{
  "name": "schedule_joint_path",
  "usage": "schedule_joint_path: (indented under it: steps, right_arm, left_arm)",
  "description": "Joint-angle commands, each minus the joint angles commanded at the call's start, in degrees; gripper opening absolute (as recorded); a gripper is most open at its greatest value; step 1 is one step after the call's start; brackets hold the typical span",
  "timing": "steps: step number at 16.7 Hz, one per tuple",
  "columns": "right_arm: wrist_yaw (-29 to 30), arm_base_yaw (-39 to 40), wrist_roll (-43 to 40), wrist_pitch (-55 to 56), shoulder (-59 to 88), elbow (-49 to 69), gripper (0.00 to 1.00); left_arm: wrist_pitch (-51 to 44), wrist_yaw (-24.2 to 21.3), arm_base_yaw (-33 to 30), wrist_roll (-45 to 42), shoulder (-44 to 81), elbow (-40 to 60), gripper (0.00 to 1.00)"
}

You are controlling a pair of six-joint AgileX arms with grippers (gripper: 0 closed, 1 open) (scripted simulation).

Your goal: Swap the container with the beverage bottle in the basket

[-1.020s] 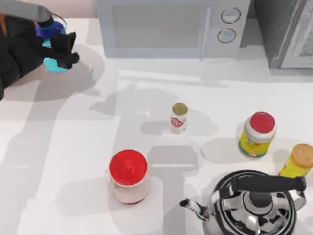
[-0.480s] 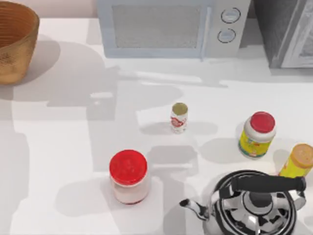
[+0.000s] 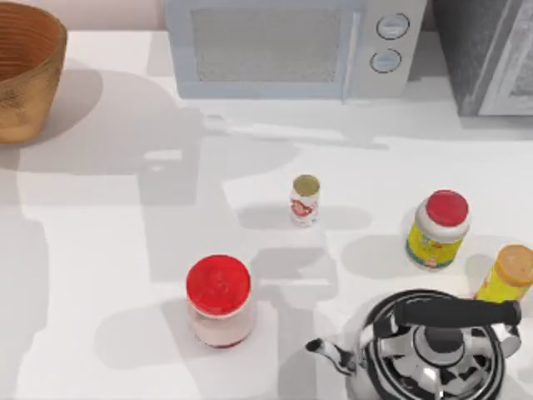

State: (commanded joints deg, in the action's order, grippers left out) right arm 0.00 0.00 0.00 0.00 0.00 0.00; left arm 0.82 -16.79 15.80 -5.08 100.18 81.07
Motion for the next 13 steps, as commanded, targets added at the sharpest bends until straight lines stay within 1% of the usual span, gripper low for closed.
schedule_joint_path:
  steps: [5,10,13]
  right_arm:
    - [0.0,0.0,0.0,0.0,0.0,0.0,1.00]
    - [0.0,0.0,0.0,0.0,0.0,0.0,1.00]
    - [0.0,0.0,0.0,0.0,0.0,0.0,1.00]
  left_arm:
    - [4.7,1.3,-1.4,0.5,8.2,2.3,0.00]
    - [5.6,1.6,-1.7,0.7,9.1,2.8,0.00]
    - [5.6,1.6,-1.7,0.7,9.1,2.8,0.23]
